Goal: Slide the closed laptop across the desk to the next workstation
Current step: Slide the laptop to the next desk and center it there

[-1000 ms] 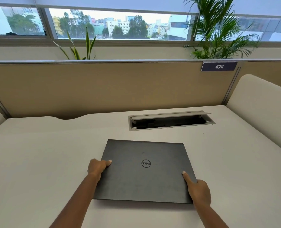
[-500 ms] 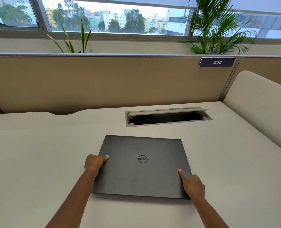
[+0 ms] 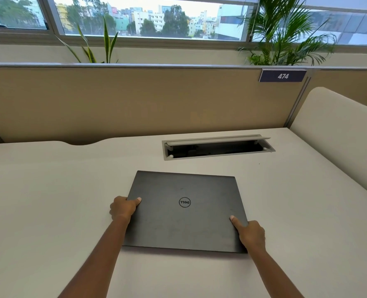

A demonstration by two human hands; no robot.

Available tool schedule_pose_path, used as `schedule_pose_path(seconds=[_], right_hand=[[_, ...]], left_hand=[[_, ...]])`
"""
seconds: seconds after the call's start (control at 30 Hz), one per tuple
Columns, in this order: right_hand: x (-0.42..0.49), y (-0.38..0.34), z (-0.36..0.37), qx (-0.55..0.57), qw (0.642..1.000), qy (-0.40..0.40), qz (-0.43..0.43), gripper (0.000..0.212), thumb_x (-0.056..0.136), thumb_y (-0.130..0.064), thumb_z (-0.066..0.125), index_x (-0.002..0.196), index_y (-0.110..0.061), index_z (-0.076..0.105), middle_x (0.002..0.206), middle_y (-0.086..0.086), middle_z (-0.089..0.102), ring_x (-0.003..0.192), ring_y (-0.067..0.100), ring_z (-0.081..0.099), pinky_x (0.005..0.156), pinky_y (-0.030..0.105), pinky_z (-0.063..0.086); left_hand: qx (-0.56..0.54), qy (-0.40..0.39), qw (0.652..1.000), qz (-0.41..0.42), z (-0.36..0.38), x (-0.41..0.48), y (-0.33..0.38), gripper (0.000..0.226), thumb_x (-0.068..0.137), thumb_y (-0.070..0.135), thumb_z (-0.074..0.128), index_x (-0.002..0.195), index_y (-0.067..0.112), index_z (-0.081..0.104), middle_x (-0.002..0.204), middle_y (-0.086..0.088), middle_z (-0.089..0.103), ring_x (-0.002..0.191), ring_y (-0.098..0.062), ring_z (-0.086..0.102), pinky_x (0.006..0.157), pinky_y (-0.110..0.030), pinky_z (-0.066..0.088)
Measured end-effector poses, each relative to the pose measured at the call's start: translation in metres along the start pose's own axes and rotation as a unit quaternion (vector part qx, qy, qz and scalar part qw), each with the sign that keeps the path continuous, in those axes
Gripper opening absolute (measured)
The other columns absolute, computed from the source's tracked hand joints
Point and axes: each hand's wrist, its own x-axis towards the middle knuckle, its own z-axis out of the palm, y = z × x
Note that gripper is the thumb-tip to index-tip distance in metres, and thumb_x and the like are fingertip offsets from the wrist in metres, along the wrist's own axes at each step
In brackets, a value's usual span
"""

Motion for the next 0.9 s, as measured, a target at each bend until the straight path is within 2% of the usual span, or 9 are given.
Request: schedule_pose_path(seconds=[0.13, 0.23, 0.37, 0.5, 0.6, 0.67, 0.73, 0.83, 0.9], right_hand=[[0.001, -0.002, -0.003, -0.015, 1.0, -0.005, -0.008, 0.054, 0.084, -0.041, 0.065, 0.096, 0.011, 0.056, 0.112, 0.028, 0.061, 0.104, 0.04, 0.057, 0.084, 0.041, 0.046], [0.003, -0.005, -0.007, -0.063, 0.998, -0.01, -0.023, 0.047, 0.085, -0.039, 0.064, 0.093, 0.006, 0.054, 0.112, 0.028, 0.06, 0.104, 0.04, 0.057, 0.073, 0.035, 0.039], [0.003, -0.007, -0.01, -0.128, 0.991, -0.013, -0.049, 0.042, 0.088, -0.039, 0.059, 0.089, 0.002, 0.051, 0.115, 0.025, 0.06, 0.106, 0.039, 0.057, 0.082, 0.038, 0.046], [0.002, -0.004, -0.012, -0.166, 0.983, -0.012, -0.076, 0.038, 0.089, -0.04, 0.056, 0.084, -0.003, 0.049, 0.112, 0.023, 0.062, 0.107, 0.037, 0.057, 0.078, 0.034, 0.044], [0.002, 0.002, -0.014, -0.152, 0.983, -0.007, -0.099, 0.038, 0.09, -0.038, 0.054, 0.081, -0.001, 0.053, 0.106, 0.022, 0.066, 0.101, 0.037, 0.06, 0.072, 0.031, 0.04], [-0.001, 0.007, -0.015, -0.116, 0.987, 0.005, -0.114, 0.041, 0.091, -0.036, 0.053, 0.094, 0.004, 0.061, 0.107, 0.021, 0.067, 0.102, 0.036, 0.06, 0.075, 0.032, 0.042], [-0.004, 0.013, -0.015, -0.075, 0.989, 0.011, -0.126, 0.043, 0.093, -0.035, 0.052, 0.107, 0.004, 0.06, 0.106, 0.021, 0.065, 0.103, 0.035, 0.059, 0.082, 0.033, 0.043], [-0.007, 0.023, -0.015, -0.031, 0.99, 0.021, -0.138, 0.032, 0.095, -0.032, 0.048, 0.094, -0.001, 0.057, 0.094, 0.019, 0.058, 0.09, 0.031, 0.053, 0.075, 0.03, 0.035], [-0.009, 0.027, -0.015, -0.011, 0.99, 0.034, -0.134, 0.037, 0.096, -0.029, 0.047, 0.102, 0.005, 0.06, 0.102, 0.02, 0.062, 0.099, 0.034, 0.056, 0.079, 0.031, 0.038]], left_hand=[[0.042, 0.009, 0.999, 0.001, 0.001, -0.002, 0.001, 0.049, 0.082, 0.027, 0.069, 0.115, -0.008, 0.06, 0.123, -0.029, 0.058, 0.115, -0.044, 0.052, 0.101, -0.047, 0.045], [0.071, 0.018, 0.997, 0.017, 0.003, -0.006, 0.001, 0.052, 0.085, 0.03, 0.066, 0.12, -0.007, 0.057, 0.127, -0.029, 0.055, 0.119, -0.043, 0.05, 0.102, -0.046, 0.044], [0.112, 0.033, 0.992, 0.048, 0.005, -0.013, 0.0, 0.05, 0.089, 0.029, 0.06, 0.122, -0.008, 0.055, 0.129, -0.029, 0.052, 0.122, -0.042, 0.046, 0.1, -0.045, 0.041], [0.113, 0.056, 0.989, 0.084, 0.005, -0.025, -0.012, 0.046, 0.092, 0.025, 0.056, 0.123, -0.008, 0.052, 0.128, -0.03, 0.047, 0.118, -0.045, 0.047, 0.099, -0.047, 0.04], [0.102, 0.078, 0.986, 0.11, 0.002, -0.033, -0.027, 0.043, 0.094, 0.025, 0.053, 0.122, -0.007, 0.054, 0.124, -0.03, 0.05, 0.116, -0.045, 0.048, 0.096, -0.049, 0.042], [0.105, 0.095, 0.983, 0.119, -0.001, -0.038, -0.037, 0.042, 0.095, 0.026, 0.05, 0.119, -0.007, 0.057, 0.121, -0.03, 0.052, 0.114, -0.045, 0.049, 0.095, -0.049, 0.043], [0.111, 0.102, 0.981, 0.124, -0.004, -0.044, -0.043, 0.042, 0.095, 0.026, 0.048, 0.118, -0.008, 0.058, 0.12, -0.03, 0.053, 0.114, -0.045, 0.05, 0.094, -0.049, 0.043], [0.104, 0.1, 0.983, 0.116, -0.007, -0.05, -0.048, 0.041, 0.095, 0.025, 0.049, 0.118, -0.008, 0.058, 0.121, -0.03, 0.053, 0.115, -0.044, 0.05, 0.096, -0.049, 0.043], [0.091, 0.097, 0.986, 0.105, -0.01, -0.054, -0.051, 0.04, 0.095, 0.023, 0.05, 0.118, -0.008, 0.058, 0.122, -0.03, 0.053, 0.115, -0.044, 0.05, 0.097, -0.048, 0.042]])
